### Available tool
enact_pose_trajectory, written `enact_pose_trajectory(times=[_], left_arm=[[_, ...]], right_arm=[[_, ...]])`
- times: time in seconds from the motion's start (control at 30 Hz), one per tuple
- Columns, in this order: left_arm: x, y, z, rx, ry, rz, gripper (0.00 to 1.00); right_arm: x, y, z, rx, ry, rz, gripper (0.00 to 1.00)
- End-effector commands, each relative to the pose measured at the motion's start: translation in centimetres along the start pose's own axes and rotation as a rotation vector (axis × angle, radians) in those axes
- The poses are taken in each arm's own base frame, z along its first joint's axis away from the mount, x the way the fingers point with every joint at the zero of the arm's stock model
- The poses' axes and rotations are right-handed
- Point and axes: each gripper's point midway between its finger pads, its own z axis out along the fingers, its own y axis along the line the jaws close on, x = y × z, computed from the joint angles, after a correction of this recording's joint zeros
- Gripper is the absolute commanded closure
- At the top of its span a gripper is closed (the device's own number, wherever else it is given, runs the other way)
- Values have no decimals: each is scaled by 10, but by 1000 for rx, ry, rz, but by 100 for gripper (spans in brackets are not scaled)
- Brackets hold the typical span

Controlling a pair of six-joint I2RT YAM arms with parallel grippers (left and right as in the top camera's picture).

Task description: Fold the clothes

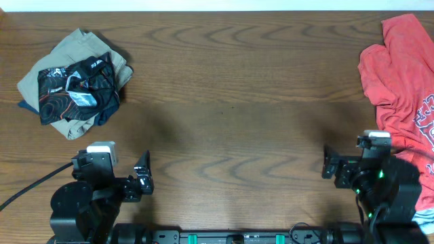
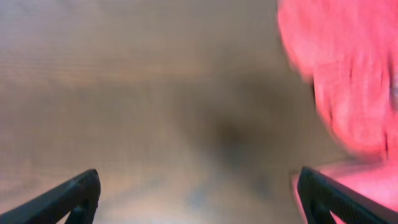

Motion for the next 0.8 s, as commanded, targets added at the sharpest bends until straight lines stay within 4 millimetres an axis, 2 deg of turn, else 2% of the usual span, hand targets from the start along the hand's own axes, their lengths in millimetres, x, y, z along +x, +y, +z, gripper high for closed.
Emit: enact_pose_trajectory(times=[0.0,0.2,0.43,0.5,0.6,0.77], left_arm=[[0,2,1,-9,0,6,2],[0,2,1,-9,0,6,2],[0,2,1,-9,0,6,2],[0,2,1,-9,0,6,2],[0,2,1,-9,0,6,2],[0,2,1,-9,0,6,2]], right_arm=[[2,11,2,-43,-126,-124,1],[1,23,11,-94,-368,-150,1],[-1,23,31,-80,-550,-208,1],[6,23,41,-72,-572,-234,1],[26,20,58,-66,-505,-225,1],[25,19,57,-59,-509,-215,1]])
